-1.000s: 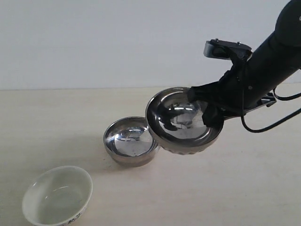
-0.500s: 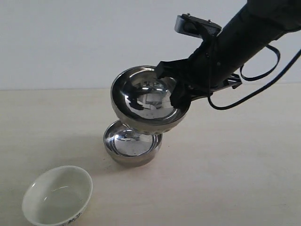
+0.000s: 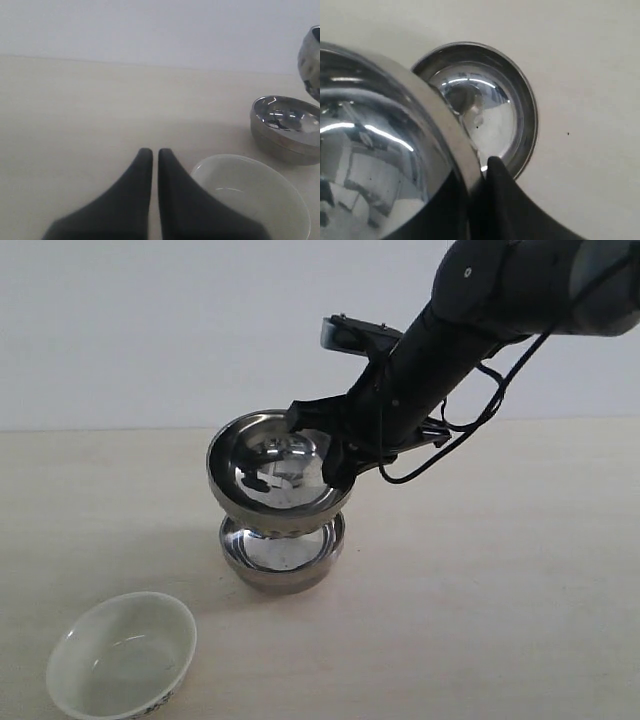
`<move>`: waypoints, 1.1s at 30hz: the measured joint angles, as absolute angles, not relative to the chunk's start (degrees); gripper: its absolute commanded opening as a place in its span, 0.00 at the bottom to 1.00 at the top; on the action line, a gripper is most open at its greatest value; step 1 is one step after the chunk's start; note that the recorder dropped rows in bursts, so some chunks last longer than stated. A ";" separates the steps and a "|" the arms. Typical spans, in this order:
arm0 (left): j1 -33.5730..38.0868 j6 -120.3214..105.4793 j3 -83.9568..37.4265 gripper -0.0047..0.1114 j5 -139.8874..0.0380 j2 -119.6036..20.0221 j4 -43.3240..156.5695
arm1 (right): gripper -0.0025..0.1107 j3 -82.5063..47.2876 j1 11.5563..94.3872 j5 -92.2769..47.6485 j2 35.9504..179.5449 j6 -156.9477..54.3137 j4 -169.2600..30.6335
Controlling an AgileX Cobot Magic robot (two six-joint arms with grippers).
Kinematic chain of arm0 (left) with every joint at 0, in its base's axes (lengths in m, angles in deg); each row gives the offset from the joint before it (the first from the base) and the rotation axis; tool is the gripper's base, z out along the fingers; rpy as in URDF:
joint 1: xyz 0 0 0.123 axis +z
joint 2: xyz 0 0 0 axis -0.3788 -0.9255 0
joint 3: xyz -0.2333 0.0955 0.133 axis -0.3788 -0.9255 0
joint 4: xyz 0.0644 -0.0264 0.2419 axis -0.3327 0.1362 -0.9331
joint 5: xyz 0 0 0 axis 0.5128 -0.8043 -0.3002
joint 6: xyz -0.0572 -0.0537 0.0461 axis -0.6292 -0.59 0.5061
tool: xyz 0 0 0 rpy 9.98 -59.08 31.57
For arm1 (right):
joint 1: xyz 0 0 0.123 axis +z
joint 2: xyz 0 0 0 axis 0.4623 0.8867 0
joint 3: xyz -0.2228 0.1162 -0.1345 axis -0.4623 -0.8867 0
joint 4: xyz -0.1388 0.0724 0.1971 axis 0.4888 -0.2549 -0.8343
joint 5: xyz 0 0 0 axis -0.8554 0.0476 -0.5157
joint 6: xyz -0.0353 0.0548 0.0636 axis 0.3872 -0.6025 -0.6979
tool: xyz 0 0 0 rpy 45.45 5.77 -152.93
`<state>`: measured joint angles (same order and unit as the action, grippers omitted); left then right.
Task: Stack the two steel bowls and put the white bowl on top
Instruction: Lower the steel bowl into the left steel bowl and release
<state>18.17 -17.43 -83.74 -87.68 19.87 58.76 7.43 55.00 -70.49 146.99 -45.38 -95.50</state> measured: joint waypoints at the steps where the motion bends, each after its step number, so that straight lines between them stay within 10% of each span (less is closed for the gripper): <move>1: 18.17 -17.43 -83.74 0.07 -87.68 19.87 58.76 | 0.02 8.01 55.00 -70.39 148.02 -45.38 -95.50; 33: 18.17 -17.43 -83.74 0.07 -87.68 19.87 58.76 | 0.02 12.97 55.49 -69.28 157.79 -47.12 -92.48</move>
<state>18.17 -17.43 -83.74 -87.68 19.87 58.76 12.97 55.49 -69.28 157.79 -47.12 -92.48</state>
